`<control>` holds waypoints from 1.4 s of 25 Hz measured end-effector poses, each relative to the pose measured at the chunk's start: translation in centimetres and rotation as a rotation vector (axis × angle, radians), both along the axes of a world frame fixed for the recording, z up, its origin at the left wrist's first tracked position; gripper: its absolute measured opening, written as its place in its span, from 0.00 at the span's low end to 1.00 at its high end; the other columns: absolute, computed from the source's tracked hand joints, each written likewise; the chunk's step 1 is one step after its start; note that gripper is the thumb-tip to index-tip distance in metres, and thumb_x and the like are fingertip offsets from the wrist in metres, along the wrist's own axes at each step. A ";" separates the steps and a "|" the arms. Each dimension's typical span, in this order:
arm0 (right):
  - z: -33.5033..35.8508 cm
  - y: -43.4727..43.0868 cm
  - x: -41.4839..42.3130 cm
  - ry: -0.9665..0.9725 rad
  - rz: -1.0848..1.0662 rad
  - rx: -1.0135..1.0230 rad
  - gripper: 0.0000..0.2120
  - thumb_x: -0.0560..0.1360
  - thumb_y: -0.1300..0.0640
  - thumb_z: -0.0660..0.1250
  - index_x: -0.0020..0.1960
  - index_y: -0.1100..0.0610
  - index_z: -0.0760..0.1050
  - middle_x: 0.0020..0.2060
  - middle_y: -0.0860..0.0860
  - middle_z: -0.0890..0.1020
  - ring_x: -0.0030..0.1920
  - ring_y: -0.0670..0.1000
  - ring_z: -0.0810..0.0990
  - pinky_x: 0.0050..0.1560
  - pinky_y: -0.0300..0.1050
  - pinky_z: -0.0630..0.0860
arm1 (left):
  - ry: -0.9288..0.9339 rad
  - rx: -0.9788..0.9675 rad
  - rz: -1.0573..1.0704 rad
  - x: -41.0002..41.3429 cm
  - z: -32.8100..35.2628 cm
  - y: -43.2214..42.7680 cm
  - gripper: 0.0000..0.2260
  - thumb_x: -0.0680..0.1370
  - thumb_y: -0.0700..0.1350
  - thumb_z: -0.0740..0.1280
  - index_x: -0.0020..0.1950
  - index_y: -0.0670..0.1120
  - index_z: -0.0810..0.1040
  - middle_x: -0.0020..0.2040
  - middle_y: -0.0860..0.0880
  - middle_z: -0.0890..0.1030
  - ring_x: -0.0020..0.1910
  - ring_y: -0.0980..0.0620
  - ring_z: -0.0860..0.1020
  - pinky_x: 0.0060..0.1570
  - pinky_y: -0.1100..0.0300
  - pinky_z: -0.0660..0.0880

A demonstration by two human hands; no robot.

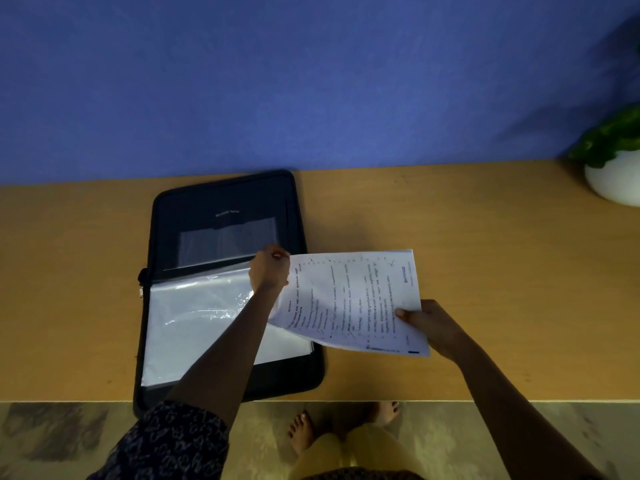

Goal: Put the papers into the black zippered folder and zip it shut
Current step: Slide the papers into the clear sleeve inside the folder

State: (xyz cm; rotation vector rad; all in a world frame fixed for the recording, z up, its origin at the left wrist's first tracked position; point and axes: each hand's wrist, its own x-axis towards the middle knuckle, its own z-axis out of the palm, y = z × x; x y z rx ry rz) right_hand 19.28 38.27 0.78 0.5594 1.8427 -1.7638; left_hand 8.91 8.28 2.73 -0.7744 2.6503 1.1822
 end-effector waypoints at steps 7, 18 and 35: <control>-1.9 -1.2 0.0 -0.141 -0.081 -0.142 0.14 0.75 0.67 0.68 0.61 0.64 0.76 0.55 0.61 0.83 0.55 0.64 0.81 0.58 0.63 0.77 | -0.243 -0.372 -0.368 10.6 -1.6 -1.4 0.21 0.71 0.60 0.72 0.54 0.47 0.73 0.45 0.53 0.79 0.42 0.50 0.82 0.37 0.60 0.76; -2.7 -1.8 0.4 -0.088 -0.184 0.066 0.14 0.78 0.66 0.63 0.62 0.58 0.75 0.56 0.59 0.81 0.55 0.63 0.79 0.61 0.66 0.74 | -0.274 -0.284 -0.394 14.5 -2.1 0.0 0.09 0.78 0.47 0.66 0.51 0.41 0.77 0.52 0.44 0.82 0.49 0.45 0.82 0.46 0.56 0.81; -1.6 -12.0 -3.0 -0.060 0.033 0.125 0.11 0.78 0.63 0.62 0.58 0.53 0.76 0.54 0.55 0.81 0.48 0.53 0.80 0.44 0.48 0.76 | -0.129 -0.212 -0.337 15.2 -1.2 2.2 0.04 0.77 0.43 0.66 0.45 0.44 0.73 0.40 0.49 0.75 0.39 0.53 0.74 0.34 0.66 0.70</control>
